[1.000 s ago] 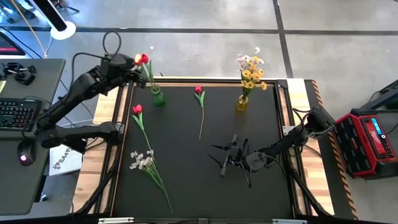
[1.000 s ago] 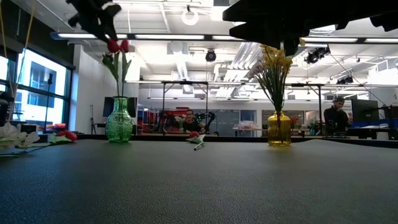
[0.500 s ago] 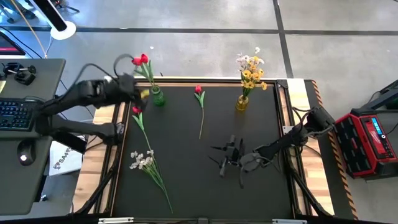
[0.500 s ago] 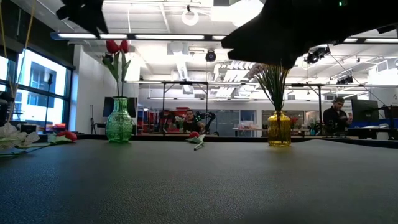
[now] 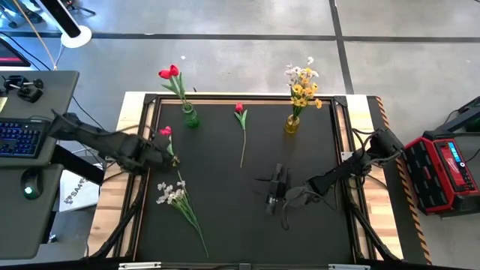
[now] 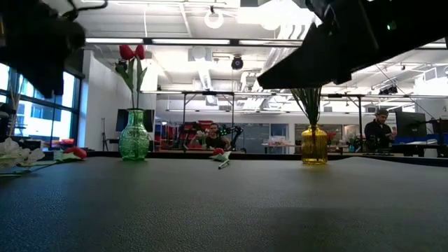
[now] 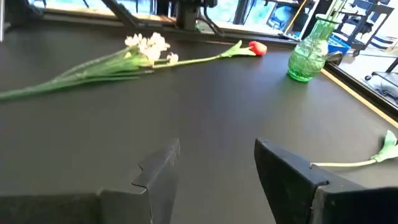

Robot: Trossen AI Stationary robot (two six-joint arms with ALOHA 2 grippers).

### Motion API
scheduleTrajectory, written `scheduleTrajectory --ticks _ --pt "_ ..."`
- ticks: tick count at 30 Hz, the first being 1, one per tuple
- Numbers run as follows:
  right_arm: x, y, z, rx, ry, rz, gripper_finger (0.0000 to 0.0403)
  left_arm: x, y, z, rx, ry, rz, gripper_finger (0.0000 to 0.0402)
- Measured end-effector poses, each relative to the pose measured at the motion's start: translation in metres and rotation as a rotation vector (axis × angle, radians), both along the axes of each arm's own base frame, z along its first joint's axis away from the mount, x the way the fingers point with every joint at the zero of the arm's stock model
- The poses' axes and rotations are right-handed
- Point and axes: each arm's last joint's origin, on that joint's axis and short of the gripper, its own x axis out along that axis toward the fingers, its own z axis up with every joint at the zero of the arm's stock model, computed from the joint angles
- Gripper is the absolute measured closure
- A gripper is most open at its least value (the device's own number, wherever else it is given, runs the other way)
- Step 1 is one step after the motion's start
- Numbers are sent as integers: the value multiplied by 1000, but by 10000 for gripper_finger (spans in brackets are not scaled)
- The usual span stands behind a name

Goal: Sort flowers into vase by color
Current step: Put the red tulip into the green flower vase

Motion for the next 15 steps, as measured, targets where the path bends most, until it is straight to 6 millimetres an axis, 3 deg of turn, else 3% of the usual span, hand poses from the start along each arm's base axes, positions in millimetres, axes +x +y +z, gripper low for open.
scheduleTrajectory --ticks 3,15 --pt "-2 1 -3 -3 25 2 206 -3 -7 -17 -18 -15 39 257" --pt "-2 2 -3 20 19 -6 206 13 -15 -36 76 5 191 257"
